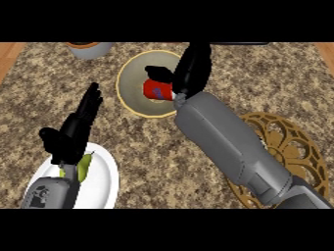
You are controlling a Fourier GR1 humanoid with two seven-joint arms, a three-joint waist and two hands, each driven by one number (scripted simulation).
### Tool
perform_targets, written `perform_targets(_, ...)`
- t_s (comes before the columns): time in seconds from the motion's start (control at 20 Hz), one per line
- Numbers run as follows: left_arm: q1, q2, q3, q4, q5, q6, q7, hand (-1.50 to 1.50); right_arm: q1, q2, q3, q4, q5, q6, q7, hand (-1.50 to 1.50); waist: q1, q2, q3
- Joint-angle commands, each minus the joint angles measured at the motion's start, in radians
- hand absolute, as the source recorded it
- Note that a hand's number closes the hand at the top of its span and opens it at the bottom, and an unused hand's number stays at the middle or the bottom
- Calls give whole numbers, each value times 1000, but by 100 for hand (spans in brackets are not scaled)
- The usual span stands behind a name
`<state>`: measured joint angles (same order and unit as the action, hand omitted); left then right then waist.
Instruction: Pick the can from the placemat and place it in the bowl
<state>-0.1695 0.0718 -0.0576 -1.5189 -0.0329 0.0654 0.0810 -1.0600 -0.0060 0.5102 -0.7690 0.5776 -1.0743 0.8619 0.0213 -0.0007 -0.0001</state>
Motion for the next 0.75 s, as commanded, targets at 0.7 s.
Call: perform_targets(0.7, 55, -30, -15, -40, -46, 31, -9, 0, 500, 6, 89, -594, 142, 24, -3, -150, -24, -2, 0)
